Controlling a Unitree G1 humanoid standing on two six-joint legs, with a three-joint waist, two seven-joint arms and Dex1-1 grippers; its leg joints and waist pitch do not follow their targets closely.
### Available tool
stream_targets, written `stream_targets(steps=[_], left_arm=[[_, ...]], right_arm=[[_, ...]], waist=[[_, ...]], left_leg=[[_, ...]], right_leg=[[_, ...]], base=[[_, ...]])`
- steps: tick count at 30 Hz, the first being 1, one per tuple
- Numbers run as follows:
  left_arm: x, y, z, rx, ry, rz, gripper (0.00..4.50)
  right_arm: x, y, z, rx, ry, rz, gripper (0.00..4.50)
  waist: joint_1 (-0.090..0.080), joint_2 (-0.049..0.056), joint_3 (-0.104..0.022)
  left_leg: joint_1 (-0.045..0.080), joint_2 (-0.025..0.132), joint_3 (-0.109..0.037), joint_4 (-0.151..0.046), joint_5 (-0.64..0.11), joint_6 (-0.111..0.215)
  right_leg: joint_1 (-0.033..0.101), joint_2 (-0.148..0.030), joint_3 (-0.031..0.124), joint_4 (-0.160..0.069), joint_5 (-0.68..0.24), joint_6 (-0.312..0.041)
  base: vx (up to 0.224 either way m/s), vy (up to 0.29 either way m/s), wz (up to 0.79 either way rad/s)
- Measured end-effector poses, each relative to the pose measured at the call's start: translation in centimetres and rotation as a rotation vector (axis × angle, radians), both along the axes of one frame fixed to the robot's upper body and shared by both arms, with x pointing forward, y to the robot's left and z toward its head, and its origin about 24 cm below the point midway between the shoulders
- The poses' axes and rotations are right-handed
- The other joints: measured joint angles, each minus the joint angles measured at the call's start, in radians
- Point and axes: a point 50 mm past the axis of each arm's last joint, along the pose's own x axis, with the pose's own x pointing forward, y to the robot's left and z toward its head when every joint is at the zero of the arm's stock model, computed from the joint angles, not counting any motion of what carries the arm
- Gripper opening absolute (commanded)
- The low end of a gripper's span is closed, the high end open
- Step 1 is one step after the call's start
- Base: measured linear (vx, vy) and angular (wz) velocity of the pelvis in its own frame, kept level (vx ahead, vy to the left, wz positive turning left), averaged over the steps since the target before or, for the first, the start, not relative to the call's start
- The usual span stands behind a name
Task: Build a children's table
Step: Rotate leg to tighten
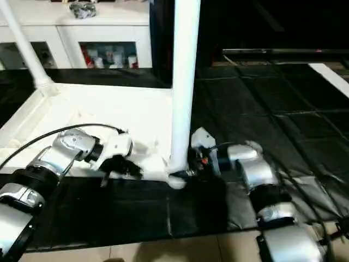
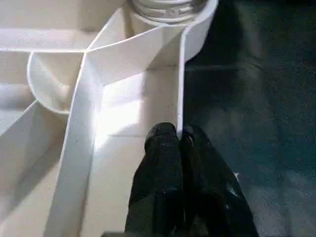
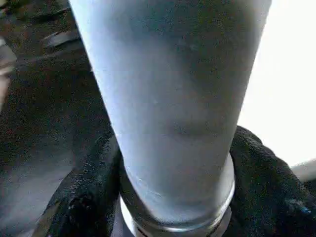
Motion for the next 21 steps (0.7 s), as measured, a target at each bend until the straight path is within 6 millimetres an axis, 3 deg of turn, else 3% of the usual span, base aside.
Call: stream_targets(steps=[6, 10, 14, 16, 21], left_arm=[[1.2, -2.5, -0.5, -0.044, -0.001, 0.253, 0.0], [1.6, -4.1, -0.5, -0.058, -0.011, 0.398, 0.0], [1.5, -4.7, -0.3, -0.062, -0.022, 0.403, 0.0], [1.5, -4.7, -0.3, -0.062, -0.025, 0.401, 0.0], [1.5, -4.3, -0.3, -0.054, -0.053, 0.374, 0.0]], right_arm=[[1.7, 0.9, -0.7, 0.023, -0.02, -0.42, 2.71], [3.2, 2.5, -0.5, -0.007, -0.032, -0.657, 2.71], [3.4, 2.7, -0.3, -0.027, -0.061, -0.7, 2.71], [3.4, 2.7, -0.2, -0.026, -0.066, -0.699, 3.26], [3.2, 2.9, -0.3, -0.027, -0.08, -0.675, 3.79]], waist=[[-0.029, 0.002, -0.001], [-0.046, 0.003, -0.002], [-0.048, 0.004, -0.002], [-0.049, 0.004, -0.002], [-0.053, 0.004, -0.002]], left_leg=[[0.002, -0.001, 0.0, 0.0, 0.001, -0.001], [0.002, -0.001, 0.0, -0.001, 0.001, -0.001], [-0.001, -0.001, 0.0, -0.003, 0.0, 0.0], [-0.001, -0.001, 0.0, -0.003, -0.001, 0.0], [-0.001, -0.001, 0.0, -0.003, 0.0, 0.0]], right_leg=[[0.002, 0.0, 0.001, -0.002, 0.0, 0.001], [0.001, 0.0, 0.001, -0.001, 0.001, 0.0], [0.0, 0.0, 0.001, -0.002, -0.001, 0.002], [0.0, 0.0, 0.001, -0.002, 0.0, -0.001], [-0.001, 0.0, 0.0, -0.002, -0.002, 0.002]], base=[[0.0, 0.0, 0.0], [0.0, 0.0, 0.0], [0.0, 0.0, 0.0], [0.0, 0.0, 0.0], [0.0, 0.0, 0.0]])
